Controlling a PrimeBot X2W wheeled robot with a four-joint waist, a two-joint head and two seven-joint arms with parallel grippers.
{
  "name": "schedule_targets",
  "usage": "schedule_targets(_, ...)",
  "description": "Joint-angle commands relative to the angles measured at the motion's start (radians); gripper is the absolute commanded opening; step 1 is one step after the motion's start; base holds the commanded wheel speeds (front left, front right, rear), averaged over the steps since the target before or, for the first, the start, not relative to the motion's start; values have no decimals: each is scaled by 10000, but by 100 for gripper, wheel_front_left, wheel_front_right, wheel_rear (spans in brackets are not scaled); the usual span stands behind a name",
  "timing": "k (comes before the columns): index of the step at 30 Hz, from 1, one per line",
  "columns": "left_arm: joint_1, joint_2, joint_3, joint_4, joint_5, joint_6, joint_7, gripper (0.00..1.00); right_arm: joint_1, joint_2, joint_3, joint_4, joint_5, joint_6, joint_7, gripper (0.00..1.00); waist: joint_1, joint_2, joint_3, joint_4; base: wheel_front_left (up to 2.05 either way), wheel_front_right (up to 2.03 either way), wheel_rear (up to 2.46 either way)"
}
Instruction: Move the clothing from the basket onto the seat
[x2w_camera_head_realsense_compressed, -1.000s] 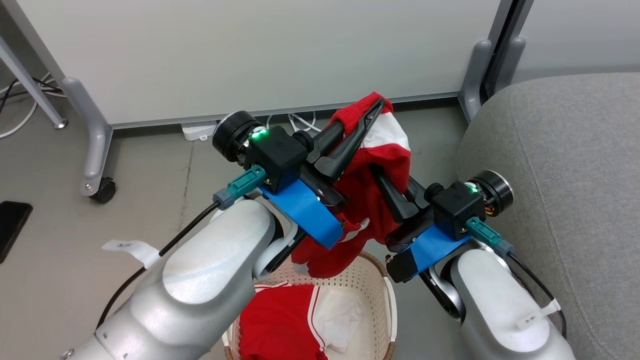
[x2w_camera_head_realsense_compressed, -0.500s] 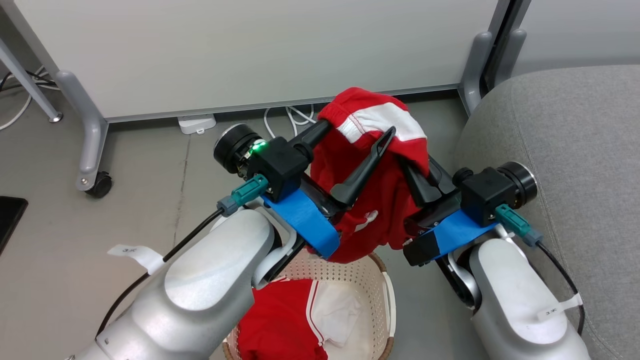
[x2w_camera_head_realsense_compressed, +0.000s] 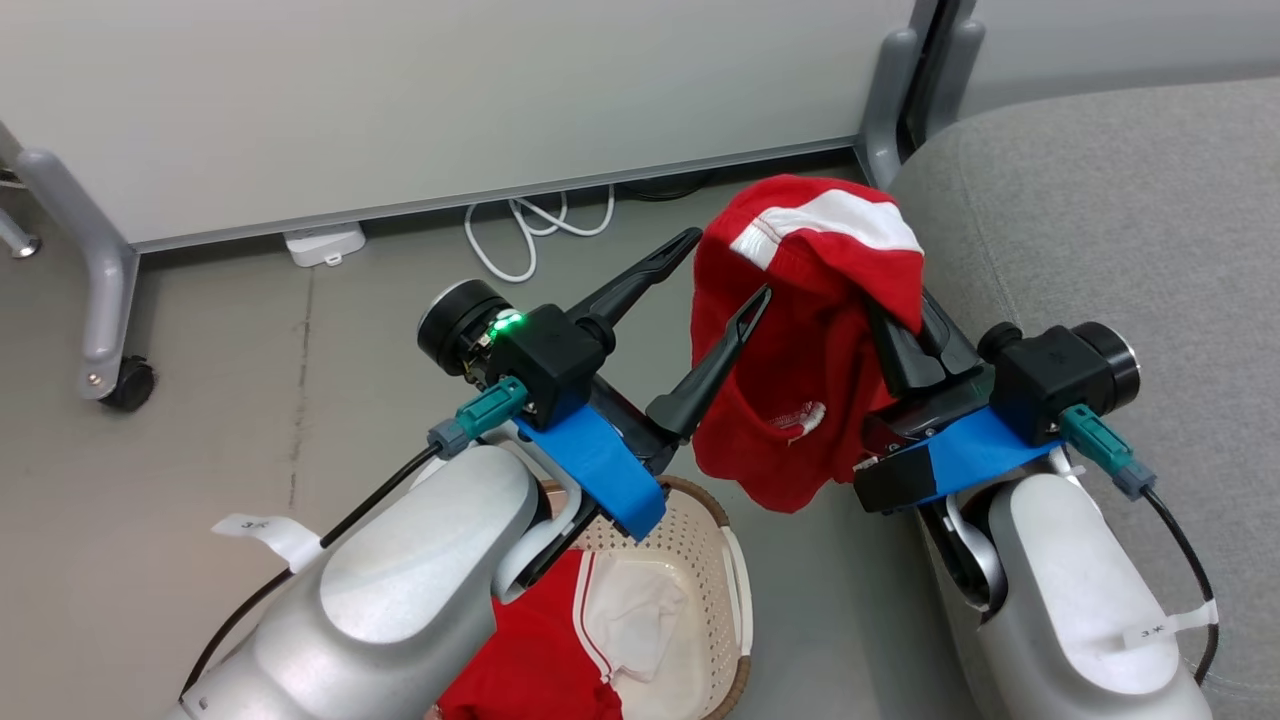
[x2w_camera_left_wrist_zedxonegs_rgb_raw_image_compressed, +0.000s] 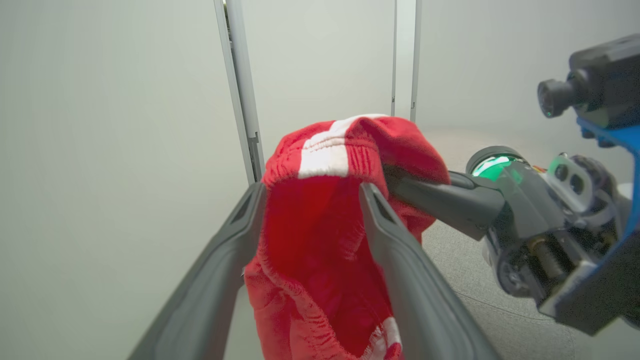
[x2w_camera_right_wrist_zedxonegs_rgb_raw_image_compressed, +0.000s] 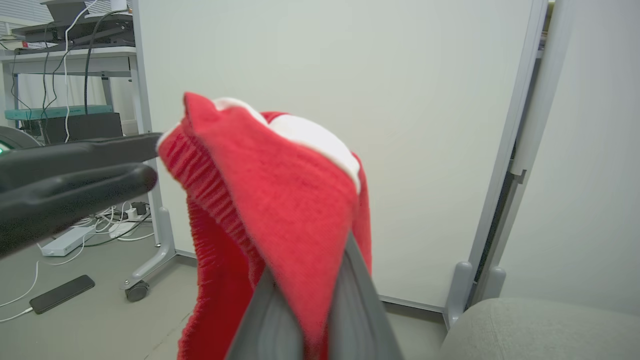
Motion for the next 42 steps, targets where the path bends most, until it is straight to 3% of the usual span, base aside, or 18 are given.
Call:
schedule_targets(1, 52, 72, 13, -38, 40, 49, -45, 100, 182, -26, -101, -123, -52, 5, -38, 0, 0, 0, 105, -231, 0, 0, 0)
schedule_targets(25, 205, 388, -97, -255, 316, 399, -47, 100, 1634, -18, -1269, -1437, 24, 5, -40, 0, 0, 0, 352, -2681, 0, 0, 0)
schedule_targets(42, 450, 294, -140, 105, 627, 461, -47, 100, 2614, -20, -1843, -1850, 183, 5, -38, 0, 0, 0, 453, -3501, 0, 0, 0)
